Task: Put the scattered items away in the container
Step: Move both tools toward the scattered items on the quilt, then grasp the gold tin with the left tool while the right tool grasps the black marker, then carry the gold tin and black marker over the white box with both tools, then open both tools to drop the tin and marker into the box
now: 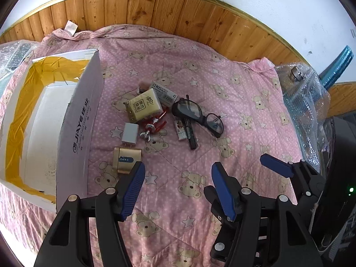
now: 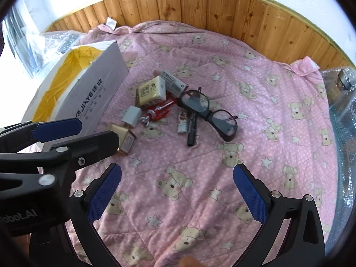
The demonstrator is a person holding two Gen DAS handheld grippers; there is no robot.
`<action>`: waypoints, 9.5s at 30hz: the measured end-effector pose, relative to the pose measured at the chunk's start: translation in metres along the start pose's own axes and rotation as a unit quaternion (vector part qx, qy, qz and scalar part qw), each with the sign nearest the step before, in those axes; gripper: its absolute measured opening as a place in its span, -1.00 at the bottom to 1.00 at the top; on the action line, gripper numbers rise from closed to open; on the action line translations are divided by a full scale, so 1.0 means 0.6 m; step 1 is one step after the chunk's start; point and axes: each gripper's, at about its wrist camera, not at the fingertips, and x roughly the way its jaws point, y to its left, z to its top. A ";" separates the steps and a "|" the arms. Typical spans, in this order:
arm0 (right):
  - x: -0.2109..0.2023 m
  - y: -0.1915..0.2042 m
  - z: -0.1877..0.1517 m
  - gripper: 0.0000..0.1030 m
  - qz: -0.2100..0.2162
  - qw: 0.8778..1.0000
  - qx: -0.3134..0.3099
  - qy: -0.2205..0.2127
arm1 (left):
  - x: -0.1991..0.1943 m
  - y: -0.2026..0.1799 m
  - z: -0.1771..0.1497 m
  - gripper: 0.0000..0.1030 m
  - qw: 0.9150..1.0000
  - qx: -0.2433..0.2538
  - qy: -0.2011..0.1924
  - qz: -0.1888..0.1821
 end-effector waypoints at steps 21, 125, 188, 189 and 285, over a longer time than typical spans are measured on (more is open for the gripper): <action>0.033 0.011 -0.008 0.94 -0.025 0.999 0.040 0.009 | -0.001 0.041 0.000 0.23 1.000 -0.003 0.001 -0.005; 0.266 -0.103 0.067 -0.72 0.114 0.978 0.130 0.115 | 0.210 0.165 -0.004 0.11 0.989 -0.110 0.094 -0.003; 0.187 -0.077 0.026 -0.73 0.108 0.982 0.111 0.112 | 0.154 0.121 0.008 0.04 0.997 -0.049 0.059 0.028; 0.182 -0.074 0.025 -0.73 0.109 0.982 0.112 0.110 | 0.143 0.123 0.003 0.04 0.997 -0.048 0.056 0.028; 0.171 0.423 0.300 -0.73 0.122 0.985 -0.064 0.100 | -0.049 0.537 0.084 0.04 0.971 -0.230 -0.062 -0.013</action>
